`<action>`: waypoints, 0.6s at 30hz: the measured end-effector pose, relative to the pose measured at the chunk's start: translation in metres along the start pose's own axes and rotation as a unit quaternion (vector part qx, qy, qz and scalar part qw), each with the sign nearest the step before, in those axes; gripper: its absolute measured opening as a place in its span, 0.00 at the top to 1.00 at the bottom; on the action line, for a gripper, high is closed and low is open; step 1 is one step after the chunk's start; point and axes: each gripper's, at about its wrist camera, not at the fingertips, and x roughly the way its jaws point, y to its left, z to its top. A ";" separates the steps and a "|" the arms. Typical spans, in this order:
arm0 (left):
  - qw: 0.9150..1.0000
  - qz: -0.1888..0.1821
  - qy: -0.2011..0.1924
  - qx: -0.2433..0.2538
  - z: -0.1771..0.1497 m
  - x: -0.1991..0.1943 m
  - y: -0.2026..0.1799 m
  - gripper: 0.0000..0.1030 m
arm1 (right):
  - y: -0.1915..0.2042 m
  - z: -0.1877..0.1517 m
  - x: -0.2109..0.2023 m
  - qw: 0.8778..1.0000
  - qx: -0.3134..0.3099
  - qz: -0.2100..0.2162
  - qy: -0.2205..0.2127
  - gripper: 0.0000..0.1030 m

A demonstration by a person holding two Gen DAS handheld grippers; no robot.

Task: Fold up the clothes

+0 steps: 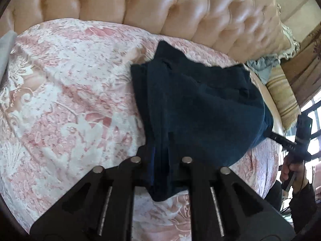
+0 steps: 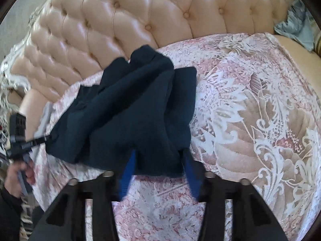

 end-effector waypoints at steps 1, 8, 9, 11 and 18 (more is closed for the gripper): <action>1.000 -0.010 -0.008 -0.021 0.000 -0.005 0.006 0.91 | 0.001 0.001 0.000 1.000 -0.002 -0.005 0.001 0.68; 0.978 -0.081 -0.003 -0.191 -0.022 -0.007 0.057 0.91 | -0.011 -0.003 -0.008 0.999 0.038 0.007 0.013 0.83; 0.973 -0.091 0.001 -0.212 -0.028 -0.003 0.062 0.90 | -0.012 -0.006 -0.006 0.999 0.040 0.006 0.017 0.83; 0.974 -0.087 -0.013 -0.209 -0.030 -0.006 0.062 0.86 | -0.016 -0.011 -0.004 0.999 0.048 0.007 0.021 0.83; 0.992 -0.001 -0.068 -0.110 0.005 -0.032 0.040 0.66 | -0.015 -0.015 -0.009 0.999 0.048 -0.002 0.023 0.83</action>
